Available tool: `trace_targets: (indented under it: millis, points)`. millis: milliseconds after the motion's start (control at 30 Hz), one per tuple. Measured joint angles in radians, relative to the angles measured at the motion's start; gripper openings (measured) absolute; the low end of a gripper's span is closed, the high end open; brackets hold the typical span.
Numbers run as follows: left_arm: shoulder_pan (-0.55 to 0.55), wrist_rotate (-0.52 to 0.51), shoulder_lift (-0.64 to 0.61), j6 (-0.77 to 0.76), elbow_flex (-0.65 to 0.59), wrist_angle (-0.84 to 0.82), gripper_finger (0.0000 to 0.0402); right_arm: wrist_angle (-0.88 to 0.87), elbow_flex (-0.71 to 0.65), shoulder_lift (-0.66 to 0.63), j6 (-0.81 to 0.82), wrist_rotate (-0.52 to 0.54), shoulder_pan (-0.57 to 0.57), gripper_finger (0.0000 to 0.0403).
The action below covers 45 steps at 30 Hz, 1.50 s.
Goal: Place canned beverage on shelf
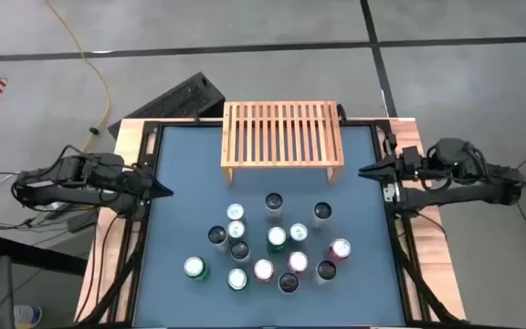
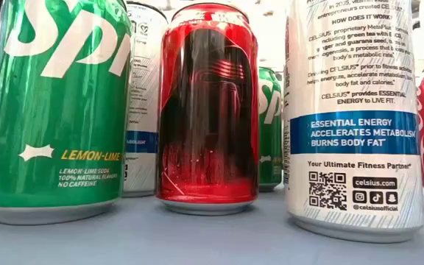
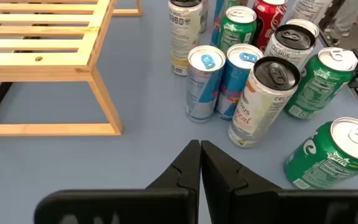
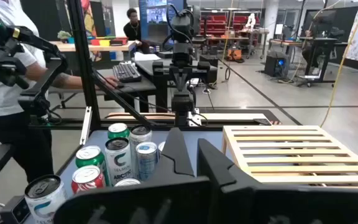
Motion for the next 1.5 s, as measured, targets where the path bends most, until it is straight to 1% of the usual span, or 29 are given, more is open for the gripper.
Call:
trace_targets:
  millis: [1367, 1500]
  points:
    - [0.0, 0.0, 0.0, 0.0, 0.0, 0.0, 0.0, 0.0, 0.0, 0.0, 0.0, 0.0, 0.0, 0.0]
    - [0.0, -0.017, 0.0, 0.037, 0.0, 0.019, 0.0, 0.0, 0.0, 0.0, 0.0, 0.0, 0.0, 0.0]
